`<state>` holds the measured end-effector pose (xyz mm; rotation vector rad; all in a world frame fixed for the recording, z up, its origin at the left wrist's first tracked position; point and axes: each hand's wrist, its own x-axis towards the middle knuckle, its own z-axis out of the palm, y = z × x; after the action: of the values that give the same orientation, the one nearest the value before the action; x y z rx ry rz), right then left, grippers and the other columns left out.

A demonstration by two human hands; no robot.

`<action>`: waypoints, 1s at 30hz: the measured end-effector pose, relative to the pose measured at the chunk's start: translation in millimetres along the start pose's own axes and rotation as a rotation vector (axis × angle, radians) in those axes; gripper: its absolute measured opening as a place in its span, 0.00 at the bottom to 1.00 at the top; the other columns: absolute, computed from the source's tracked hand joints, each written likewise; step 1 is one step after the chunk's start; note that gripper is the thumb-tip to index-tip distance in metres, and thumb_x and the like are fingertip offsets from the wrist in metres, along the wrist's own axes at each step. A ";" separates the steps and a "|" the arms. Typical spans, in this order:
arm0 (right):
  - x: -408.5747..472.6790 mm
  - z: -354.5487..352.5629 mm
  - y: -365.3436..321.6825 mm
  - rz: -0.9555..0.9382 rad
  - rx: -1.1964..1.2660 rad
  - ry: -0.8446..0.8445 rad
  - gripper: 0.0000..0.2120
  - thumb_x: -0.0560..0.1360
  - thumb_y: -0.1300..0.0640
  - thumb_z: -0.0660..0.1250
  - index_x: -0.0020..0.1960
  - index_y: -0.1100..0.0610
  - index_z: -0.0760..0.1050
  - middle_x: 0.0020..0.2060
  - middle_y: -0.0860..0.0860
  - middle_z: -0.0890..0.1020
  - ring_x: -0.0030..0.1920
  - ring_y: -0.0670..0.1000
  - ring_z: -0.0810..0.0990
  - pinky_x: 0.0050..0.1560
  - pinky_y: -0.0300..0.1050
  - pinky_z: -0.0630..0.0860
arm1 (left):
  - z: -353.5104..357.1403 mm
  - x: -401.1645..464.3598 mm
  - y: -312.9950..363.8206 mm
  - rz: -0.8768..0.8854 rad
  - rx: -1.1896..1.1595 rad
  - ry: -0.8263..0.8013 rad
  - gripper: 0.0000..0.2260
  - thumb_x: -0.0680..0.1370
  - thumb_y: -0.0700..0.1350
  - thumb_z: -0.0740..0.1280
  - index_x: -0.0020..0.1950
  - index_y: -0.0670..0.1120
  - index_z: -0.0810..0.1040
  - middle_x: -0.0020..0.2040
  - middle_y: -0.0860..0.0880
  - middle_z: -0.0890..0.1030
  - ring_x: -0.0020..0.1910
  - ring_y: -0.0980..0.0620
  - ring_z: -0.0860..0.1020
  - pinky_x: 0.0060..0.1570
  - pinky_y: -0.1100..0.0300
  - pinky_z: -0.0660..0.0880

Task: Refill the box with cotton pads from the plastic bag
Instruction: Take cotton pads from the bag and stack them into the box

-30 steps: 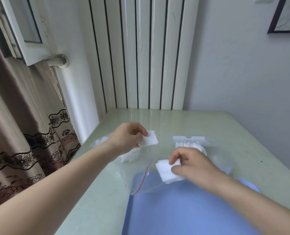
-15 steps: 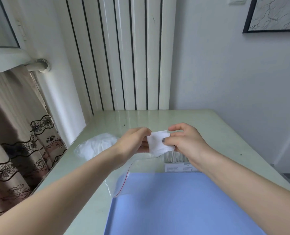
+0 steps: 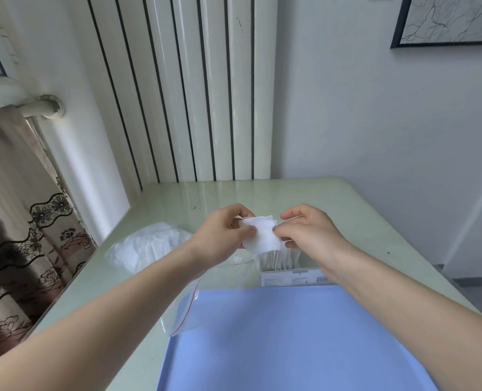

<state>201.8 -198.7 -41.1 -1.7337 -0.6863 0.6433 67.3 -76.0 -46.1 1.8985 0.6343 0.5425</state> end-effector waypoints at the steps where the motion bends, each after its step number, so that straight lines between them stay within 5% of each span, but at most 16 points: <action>1: 2.3 -3.8 1.2 0.033 0.015 -0.022 0.15 0.71 0.58 0.72 0.57 0.53 0.75 0.50 0.55 0.83 0.51 0.53 0.84 0.58 0.53 0.80 | 3.3 3.1 1.2 0.012 -0.002 0.002 0.03 0.77 0.36 0.65 0.49 0.41 0.78 0.36 0.48 0.77 0.37 0.50 0.77 0.55 0.46 0.79; 4: 8.0 -12.3 3.2 0.148 0.177 -0.181 0.13 0.75 0.57 0.71 0.58 0.58 0.75 0.55 0.59 0.84 0.55 0.57 0.84 0.59 0.54 0.80 | 13.6 12.1 4.6 0.043 0.006 0.009 0.03 0.77 0.36 0.66 0.50 0.42 0.77 0.36 0.48 0.79 0.37 0.51 0.78 0.54 0.45 0.79; 7: 15.4 -20.2 6.7 0.178 0.313 -0.160 0.11 0.76 0.64 0.68 0.58 0.64 0.76 0.55 0.62 0.83 0.53 0.59 0.85 0.53 0.52 0.83 | 23.9 22.3 6.1 0.066 0.022 0.003 0.03 0.76 0.38 0.68 0.48 0.42 0.76 0.38 0.45 0.80 0.37 0.49 0.79 0.49 0.44 0.80; 13: 28.4 -37.5 13.0 0.207 0.362 -0.270 0.12 0.78 0.63 0.65 0.60 0.66 0.78 0.54 0.63 0.84 0.55 0.59 0.84 0.57 0.52 0.81 | 44.5 41.9 6.8 0.068 -0.005 -0.020 0.06 0.77 0.39 0.70 0.43 0.42 0.74 0.36 0.46 0.78 0.33 0.52 0.77 0.35 0.60 0.77; 19: 47.4 -42.1 25.0 0.183 0.373 -0.073 0.12 0.77 0.68 0.65 0.59 0.67 0.75 0.57 0.65 0.81 0.55 0.61 0.84 0.48 0.49 0.84 | 59.5 53.8 9.6 -0.037 0.027 -0.071 0.09 0.80 0.47 0.67 0.53 0.41 0.73 0.45 0.46 0.81 0.36 0.53 0.80 0.38 0.60 0.80; 21: 51.6 -47.7 29.0 0.114 0.161 0.064 0.10 0.76 0.68 0.65 0.56 0.64 0.76 0.54 0.61 0.81 0.47 0.58 0.84 0.46 0.50 0.84 | 59.3 58.4 7.5 -0.129 0.029 -0.068 0.14 0.80 0.51 0.65 0.59 0.42 0.71 0.48 0.45 0.82 0.40 0.50 0.82 0.45 0.54 0.81; 24: 57.3 -66.1 32.8 -0.103 -0.493 0.254 0.13 0.75 0.64 0.63 0.58 0.58 0.74 0.50 0.54 0.80 0.45 0.57 0.81 0.47 0.48 0.79 | 51.1 65.9 -1.7 -0.151 0.320 -0.038 0.18 0.79 0.55 0.63 0.64 0.45 0.67 0.51 0.45 0.81 0.45 0.47 0.80 0.45 0.53 0.77; 30: 53.7 -54.2 42.7 -0.201 -1.119 0.114 0.18 0.73 0.66 0.61 0.62 0.59 0.70 0.52 0.58 0.80 0.50 0.62 0.80 0.45 0.48 0.75 | 49.2 68.0 -18.0 -0.230 0.878 -0.201 0.33 0.73 0.57 0.69 0.70 0.46 0.60 0.65 0.44 0.67 0.66 0.43 0.65 0.59 0.53 0.68</action>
<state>282.8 -204.6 -73.4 -2.6209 -1.2530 -0.0493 146.3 -59.6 -75.5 2.5897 1.0472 -0.1219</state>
